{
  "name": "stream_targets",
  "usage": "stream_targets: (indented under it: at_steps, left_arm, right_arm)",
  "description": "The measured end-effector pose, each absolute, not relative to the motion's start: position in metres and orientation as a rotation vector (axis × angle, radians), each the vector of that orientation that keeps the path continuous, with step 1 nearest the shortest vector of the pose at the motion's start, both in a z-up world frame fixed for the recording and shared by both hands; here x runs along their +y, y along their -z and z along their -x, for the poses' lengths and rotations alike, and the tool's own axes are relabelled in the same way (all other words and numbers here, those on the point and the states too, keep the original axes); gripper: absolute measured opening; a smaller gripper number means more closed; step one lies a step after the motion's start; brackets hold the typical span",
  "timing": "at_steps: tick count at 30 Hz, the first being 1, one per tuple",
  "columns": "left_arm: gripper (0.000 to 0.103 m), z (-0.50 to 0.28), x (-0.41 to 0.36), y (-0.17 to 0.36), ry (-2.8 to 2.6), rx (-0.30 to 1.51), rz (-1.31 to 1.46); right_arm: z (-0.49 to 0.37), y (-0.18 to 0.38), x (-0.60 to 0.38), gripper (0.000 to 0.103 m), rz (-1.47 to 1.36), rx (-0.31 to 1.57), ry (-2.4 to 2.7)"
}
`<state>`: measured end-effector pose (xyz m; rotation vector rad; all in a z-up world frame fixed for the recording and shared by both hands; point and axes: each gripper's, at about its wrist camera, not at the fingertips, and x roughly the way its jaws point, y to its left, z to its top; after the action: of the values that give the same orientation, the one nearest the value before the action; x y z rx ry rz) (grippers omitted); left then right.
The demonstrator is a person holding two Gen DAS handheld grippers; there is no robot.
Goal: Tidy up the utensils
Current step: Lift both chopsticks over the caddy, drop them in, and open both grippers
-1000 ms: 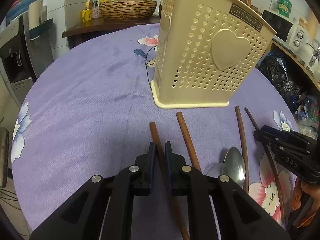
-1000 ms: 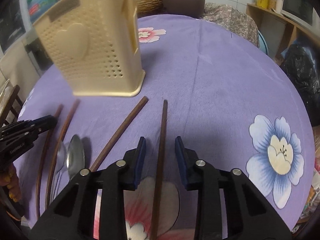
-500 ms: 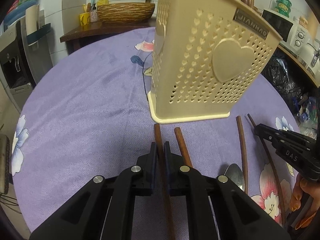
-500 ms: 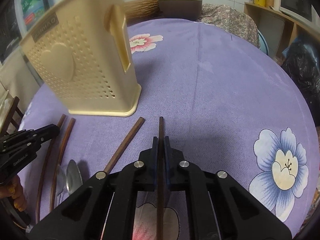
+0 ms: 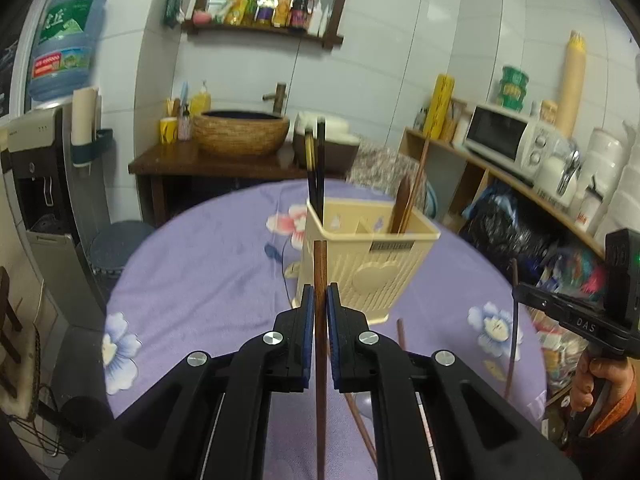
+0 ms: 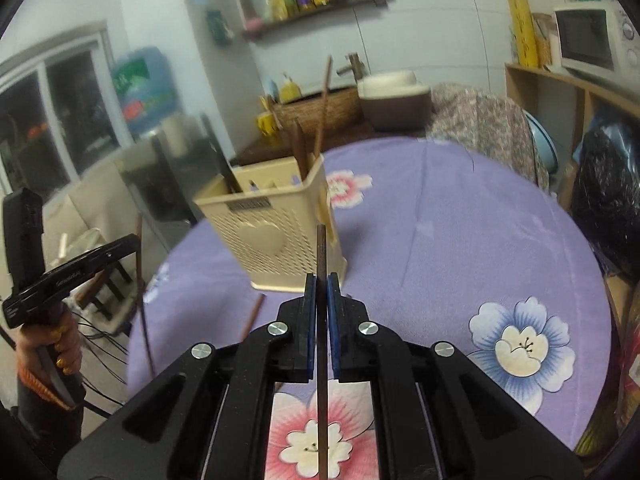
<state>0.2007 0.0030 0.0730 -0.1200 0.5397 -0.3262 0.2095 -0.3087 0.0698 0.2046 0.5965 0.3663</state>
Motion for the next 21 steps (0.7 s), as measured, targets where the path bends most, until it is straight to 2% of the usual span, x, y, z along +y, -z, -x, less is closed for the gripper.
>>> stream_targets:
  at_steps: [4, 21]
  left_arm:
    - [0.008, -0.192, 0.008, -0.091, 0.325, 0.485, 0.120]
    - [0.008, -0.195, 0.012, -0.117, 0.332, 0.436, 0.112]
  right_arm:
    - [-0.195, -0.092, -0.314, 0.006, -0.199, 0.554, -0.384]
    - [-0.202, -0.123, -0.313, 0.006, -0.173, 0.515, -0.384]
